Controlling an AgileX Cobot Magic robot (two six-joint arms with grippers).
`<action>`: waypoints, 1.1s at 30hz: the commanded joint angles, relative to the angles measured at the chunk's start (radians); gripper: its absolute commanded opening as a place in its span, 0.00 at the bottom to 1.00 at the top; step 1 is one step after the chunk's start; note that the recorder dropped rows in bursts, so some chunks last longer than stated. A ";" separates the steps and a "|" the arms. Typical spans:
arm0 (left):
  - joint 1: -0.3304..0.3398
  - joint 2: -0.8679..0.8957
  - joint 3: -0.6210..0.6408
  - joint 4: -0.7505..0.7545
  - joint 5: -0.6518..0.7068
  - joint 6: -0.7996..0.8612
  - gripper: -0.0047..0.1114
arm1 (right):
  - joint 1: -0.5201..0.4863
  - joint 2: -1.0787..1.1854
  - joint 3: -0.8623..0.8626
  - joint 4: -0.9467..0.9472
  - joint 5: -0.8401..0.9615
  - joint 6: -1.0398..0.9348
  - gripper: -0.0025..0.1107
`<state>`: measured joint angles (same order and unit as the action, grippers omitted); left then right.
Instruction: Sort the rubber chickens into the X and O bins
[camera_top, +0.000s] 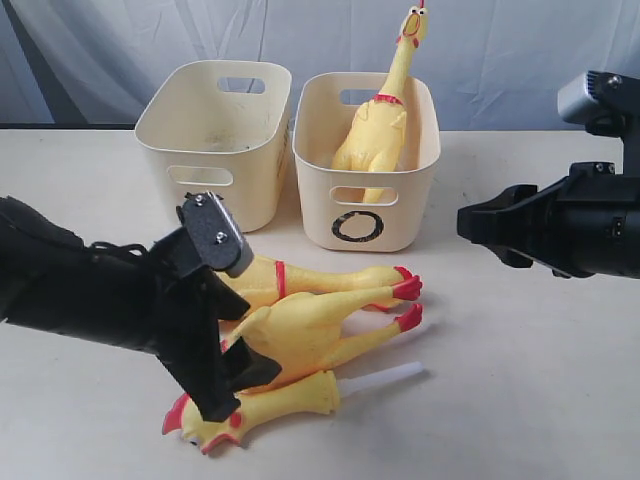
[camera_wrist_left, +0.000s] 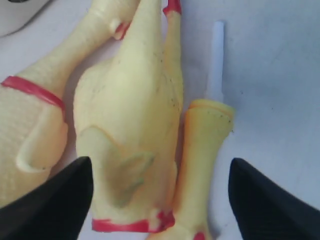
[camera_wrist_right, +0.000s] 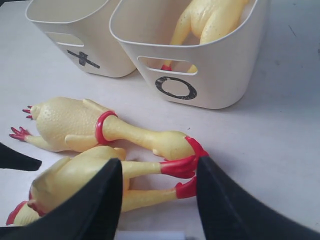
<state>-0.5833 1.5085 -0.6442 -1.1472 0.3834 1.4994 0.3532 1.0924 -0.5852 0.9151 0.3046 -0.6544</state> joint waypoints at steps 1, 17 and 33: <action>-0.037 0.063 0.000 -0.011 -0.051 0.004 0.65 | -0.001 -0.007 0.003 0.002 -0.003 -0.007 0.42; -0.067 0.133 -0.002 -0.005 -0.055 0.004 0.59 | -0.001 -0.007 0.003 0.002 -0.001 -0.007 0.42; -0.067 0.133 -0.002 -0.002 -0.078 0.004 0.16 | -0.001 -0.007 0.003 0.002 -0.001 -0.007 0.42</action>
<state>-0.6385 1.6263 -0.6523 -1.1536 0.2670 1.5025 0.3532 1.0924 -0.5852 0.9151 0.3065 -0.6544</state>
